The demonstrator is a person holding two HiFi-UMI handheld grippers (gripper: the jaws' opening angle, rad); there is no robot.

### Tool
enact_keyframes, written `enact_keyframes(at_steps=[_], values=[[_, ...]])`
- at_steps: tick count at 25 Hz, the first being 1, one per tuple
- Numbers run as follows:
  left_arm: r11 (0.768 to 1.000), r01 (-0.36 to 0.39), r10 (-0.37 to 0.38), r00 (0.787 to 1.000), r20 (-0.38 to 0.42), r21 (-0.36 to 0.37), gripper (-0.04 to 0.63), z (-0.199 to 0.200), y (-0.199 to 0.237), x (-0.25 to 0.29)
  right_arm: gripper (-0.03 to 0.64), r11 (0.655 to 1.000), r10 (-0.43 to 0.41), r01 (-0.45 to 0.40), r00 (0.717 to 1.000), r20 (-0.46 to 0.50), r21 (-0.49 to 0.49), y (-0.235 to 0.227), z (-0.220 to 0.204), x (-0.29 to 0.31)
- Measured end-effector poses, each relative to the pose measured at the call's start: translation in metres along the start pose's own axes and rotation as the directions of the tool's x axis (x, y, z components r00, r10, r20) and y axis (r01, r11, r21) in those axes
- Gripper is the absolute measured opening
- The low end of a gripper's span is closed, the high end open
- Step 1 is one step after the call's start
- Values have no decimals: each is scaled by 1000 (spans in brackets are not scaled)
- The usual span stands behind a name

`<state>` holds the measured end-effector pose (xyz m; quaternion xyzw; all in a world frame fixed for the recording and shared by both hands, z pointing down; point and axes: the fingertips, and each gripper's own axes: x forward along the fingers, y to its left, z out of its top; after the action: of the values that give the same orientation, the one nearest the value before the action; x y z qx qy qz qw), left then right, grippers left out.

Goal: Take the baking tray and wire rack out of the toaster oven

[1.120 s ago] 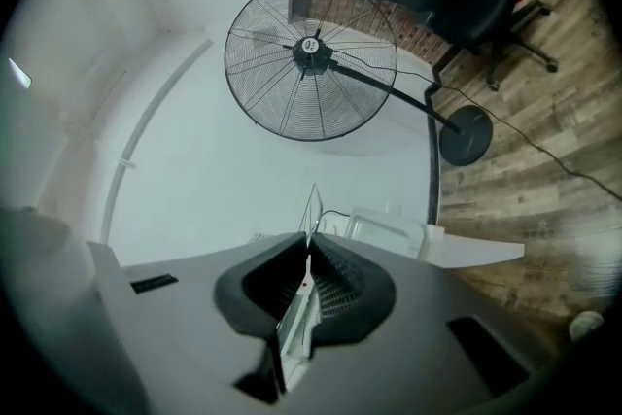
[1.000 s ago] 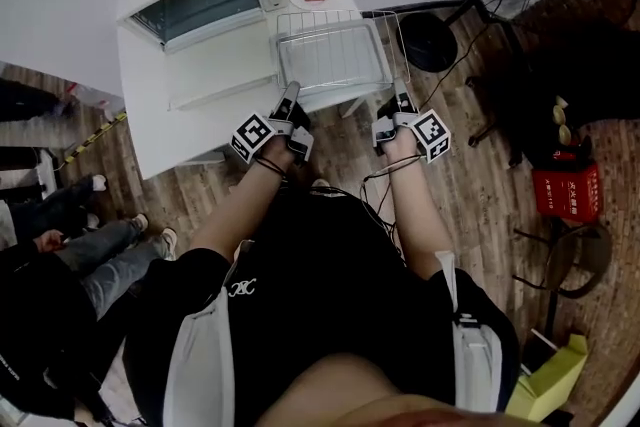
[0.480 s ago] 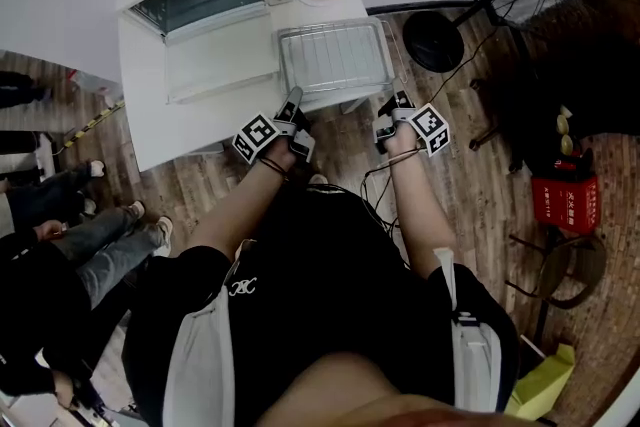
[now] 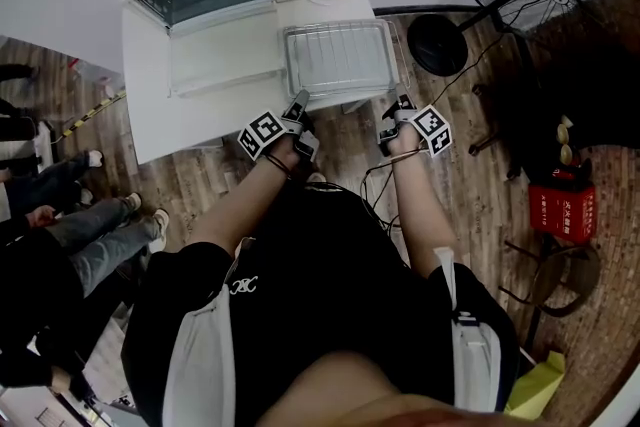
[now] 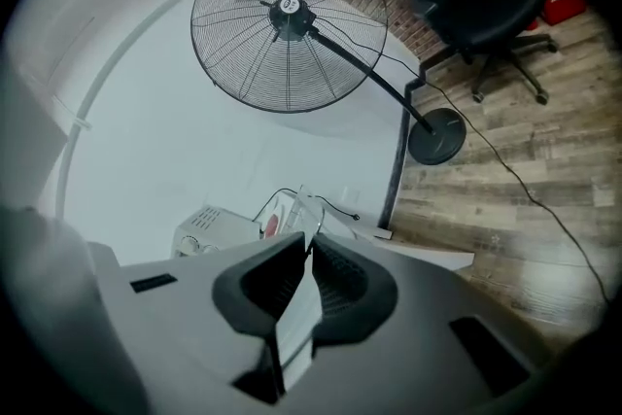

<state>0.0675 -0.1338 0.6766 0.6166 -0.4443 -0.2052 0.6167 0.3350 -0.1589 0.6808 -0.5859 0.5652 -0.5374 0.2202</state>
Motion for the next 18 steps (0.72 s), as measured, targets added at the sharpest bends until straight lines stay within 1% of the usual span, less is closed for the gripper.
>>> enact_keyframes(at_steps=[3, 6, 8, 10, 11, 13, 15, 18], values=[[999, -51, 51, 999, -8, 7, 48, -2, 11, 0, 32, 999, -27, 27, 999, -20, -35, -3, -3, 3], [995, -96, 96, 995, -20, 16, 56, -3, 20, 1, 43, 991, -87, 81, 995, -54, -103, -7, -6, 9], [990, -132, 133, 990, -35, 39, 65, -4, 25, 1, 52, 980, -138, 126, 988, -70, -156, -11, -8, 12], [983, -165, 169, 984, -50, 86, 74, -6, 26, 2, 63, 965, -187, 169, 980, -73, -199, -16, -9, 13], [976, -185, 192, 980, -56, 116, 79, -7, 25, 3, 67, 958, -208, 188, 976, -72, -215, -18, -9, 12], [955, -233, 248, 967, -61, 181, 97, -7, 24, 2, 72, 947, -235, 213, 970, -65, -242, -19, -9, 12], [929, -275, 297, 953, -55, 246, 116, -5, 23, 0, 78, 934, -253, 228, 966, -60, -274, -17, -10, 14], [890, -313, 346, 937, -45, 332, 146, 0, 22, -5, 92, 910, -279, 244, 959, -57, -336, -14, -12, 16]])
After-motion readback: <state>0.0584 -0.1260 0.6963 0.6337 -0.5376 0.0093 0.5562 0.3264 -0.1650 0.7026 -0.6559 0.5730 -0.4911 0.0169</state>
